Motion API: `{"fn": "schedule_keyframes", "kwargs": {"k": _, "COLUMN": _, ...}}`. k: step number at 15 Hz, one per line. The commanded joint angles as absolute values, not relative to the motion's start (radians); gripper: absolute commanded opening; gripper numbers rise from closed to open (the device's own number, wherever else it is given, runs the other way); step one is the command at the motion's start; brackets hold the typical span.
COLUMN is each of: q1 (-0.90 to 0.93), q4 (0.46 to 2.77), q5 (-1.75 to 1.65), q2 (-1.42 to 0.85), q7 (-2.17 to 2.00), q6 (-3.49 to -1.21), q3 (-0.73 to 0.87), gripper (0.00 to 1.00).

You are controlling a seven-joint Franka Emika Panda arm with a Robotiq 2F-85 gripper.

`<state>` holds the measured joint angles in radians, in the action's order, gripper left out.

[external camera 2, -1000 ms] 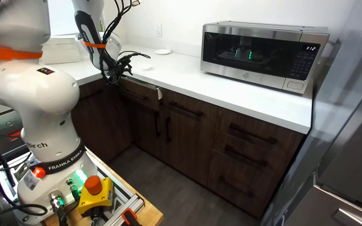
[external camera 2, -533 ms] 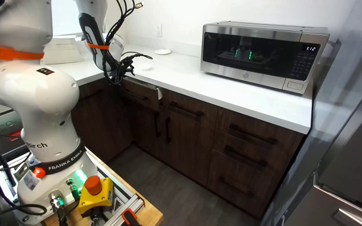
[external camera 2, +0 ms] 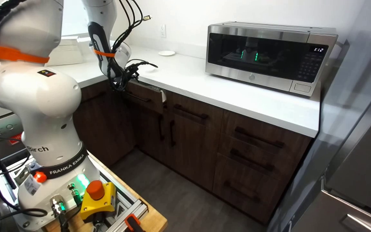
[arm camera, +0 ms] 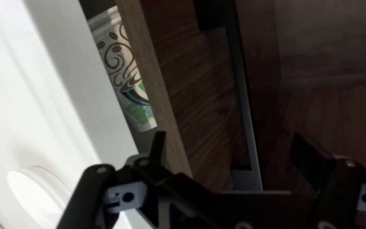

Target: Open the drawer on the far left

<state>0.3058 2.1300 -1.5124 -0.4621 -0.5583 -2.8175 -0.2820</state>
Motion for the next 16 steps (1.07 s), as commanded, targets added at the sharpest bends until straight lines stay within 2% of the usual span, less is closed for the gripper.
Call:
{"fn": "schedule_keyframes", "kwargs": {"k": 1, "q1": 0.305, "q4": 2.059, "q5": -1.491, "q2": -0.526, "q7": -0.514, "q6": -2.824, "q3": -0.285, "gripper": 1.0}}
{"fn": "schedule_keyframes", "kwargs": {"k": 7, "q1": 0.306, "q4": 2.021, "q5": -1.431, "q2": -0.6, "q7": -0.411, "q6": -2.799, "q3": -0.295, "gripper": 1.0}}
{"fn": "schedule_keyframes", "kwargs": {"k": 16, "q1": 0.268, "q4": 2.243, "q5": -1.245, "q2": -0.417, "q7": -0.248, "q6": -2.825, "q3": -0.374, "gripper": 1.0}}
